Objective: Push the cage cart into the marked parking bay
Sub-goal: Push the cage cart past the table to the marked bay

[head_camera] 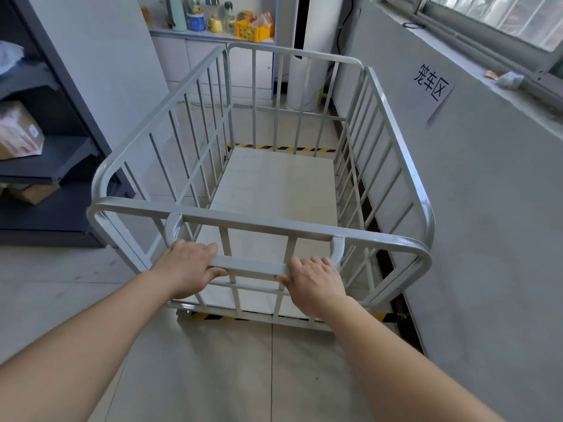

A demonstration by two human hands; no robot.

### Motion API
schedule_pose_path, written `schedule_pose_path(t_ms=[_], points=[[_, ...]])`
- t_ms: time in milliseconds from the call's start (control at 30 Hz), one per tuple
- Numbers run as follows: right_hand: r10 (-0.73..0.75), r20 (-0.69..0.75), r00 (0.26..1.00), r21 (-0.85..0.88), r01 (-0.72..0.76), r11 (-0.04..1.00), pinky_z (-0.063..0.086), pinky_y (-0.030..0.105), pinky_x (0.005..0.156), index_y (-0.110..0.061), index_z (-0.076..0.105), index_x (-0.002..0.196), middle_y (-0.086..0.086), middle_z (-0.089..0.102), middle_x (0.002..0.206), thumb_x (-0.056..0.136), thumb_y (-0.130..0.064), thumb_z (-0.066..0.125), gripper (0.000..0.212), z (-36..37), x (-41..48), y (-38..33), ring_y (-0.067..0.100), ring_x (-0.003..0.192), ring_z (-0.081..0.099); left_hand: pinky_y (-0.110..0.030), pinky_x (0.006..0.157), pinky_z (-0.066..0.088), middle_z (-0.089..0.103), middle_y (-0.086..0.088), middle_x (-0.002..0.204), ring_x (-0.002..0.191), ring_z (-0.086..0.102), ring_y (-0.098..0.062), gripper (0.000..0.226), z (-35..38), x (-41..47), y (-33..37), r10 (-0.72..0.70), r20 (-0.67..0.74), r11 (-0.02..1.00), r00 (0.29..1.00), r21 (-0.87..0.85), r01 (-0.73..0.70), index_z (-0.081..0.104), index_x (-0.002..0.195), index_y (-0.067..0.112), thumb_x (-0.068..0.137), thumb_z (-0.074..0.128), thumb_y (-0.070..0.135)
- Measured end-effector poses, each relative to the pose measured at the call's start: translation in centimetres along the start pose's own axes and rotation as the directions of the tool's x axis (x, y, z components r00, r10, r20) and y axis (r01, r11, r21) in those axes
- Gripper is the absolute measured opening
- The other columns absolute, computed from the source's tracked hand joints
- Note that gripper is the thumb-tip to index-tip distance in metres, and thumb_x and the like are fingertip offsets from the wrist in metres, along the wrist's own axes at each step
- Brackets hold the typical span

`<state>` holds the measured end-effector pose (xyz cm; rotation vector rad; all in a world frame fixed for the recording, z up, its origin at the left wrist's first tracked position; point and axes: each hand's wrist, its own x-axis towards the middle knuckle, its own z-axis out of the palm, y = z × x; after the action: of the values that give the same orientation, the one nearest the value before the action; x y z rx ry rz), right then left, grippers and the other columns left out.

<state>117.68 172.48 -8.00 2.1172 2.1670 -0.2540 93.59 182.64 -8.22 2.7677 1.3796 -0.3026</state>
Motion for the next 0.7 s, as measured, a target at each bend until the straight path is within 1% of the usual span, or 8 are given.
schedule_pose_path(t_ms=[133, 267, 533, 633, 700], points=[[-0.006, 0.001, 1.000, 0.007, 0.006, 1.000, 0.031, 0.037, 0.084, -0.016, 0.046, 0.104, 0.006, 0.059, 0.097, 0.098, -0.053, 0.018, 0.047, -0.4, 1.6, 0.6, 0.026, 0.090, 0.049, -0.038, 0.090, 0.040, 0.056, 0.006, 0.087, 0.082, 0.053, -0.018, 0.042, -0.2, 1.8, -0.6, -0.010, -0.002, 1.000, 1.000, -0.007, 0.010, 0.044, 0.097, 0.023, 0.090, 0.032, 0.063], [-0.001, 0.000, 1.000, 0.005, 0.001, 1.000, 0.031, 0.037, 0.083, -0.016, 0.046, 0.104, 0.005, 0.058, 0.096, 0.098, -0.053, 0.017, 0.047, -0.8, 3.1, 1.2, 0.023, 0.084, 0.044, -0.039, 0.088, 0.042, 0.054, 0.008, 0.082, 0.080, 0.051, -0.016, 0.041, -0.2, 3.3, -1.4, -0.006, 0.001, 0.999, 1.000, -0.032, 0.006, 0.043, 0.093, 0.025, 0.088, 0.031, 0.064], [0.004, 0.023, 1.000, 0.005, -0.004, 1.000, 0.033, 0.037, 0.086, -0.016, 0.046, 0.105, 0.006, 0.058, 0.099, 0.099, -0.052, 0.018, 0.047, -1.8, 5.5, 2.0, 0.026, 0.092, 0.050, -0.037, 0.088, 0.041, 0.055, 0.007, 0.083, 0.079, 0.052, -0.015, 0.043, -1.2, 5.9, -2.1, 0.009, 0.003, 1.000, 1.000, -0.021, -0.009, 0.044, 0.096, 0.023, 0.089, 0.032, 0.063], [0.010, 0.035, 0.999, 0.013, -0.010, 1.000, 0.033, 0.038, 0.087, -0.015, 0.046, 0.105, 0.006, 0.058, 0.100, 0.099, -0.052, 0.017, 0.047, -2.2, 6.4, 1.9, 0.026, 0.093, 0.049, -0.037, 0.088, 0.042, 0.057, 0.007, 0.088, 0.084, 0.054, -0.016, 0.045, -1.5, 6.8, -2.8, 0.020, 0.017, 1.000, 1.000, -0.025, -0.019, 0.046, 0.102, 0.023, 0.088, 0.032, 0.064], [0.011, 0.050, 0.999, 0.024, -0.012, 1.000, 0.033, 0.038, 0.088, -0.015, 0.046, 0.107, 0.007, 0.057, 0.102, 0.099, -0.052, 0.018, 0.047, -2.5, 7.1, 1.7, 0.026, 0.094, 0.050, -0.036, 0.087, 0.043, 0.058, 0.007, 0.092, 0.088, 0.053, -0.016, 0.046, -1.7, 7.3, -3.5, 0.024, 0.053, 0.999, 0.998, -0.040, -0.021, 0.045, 0.105, 0.024, 0.088, 0.033, 0.064]])
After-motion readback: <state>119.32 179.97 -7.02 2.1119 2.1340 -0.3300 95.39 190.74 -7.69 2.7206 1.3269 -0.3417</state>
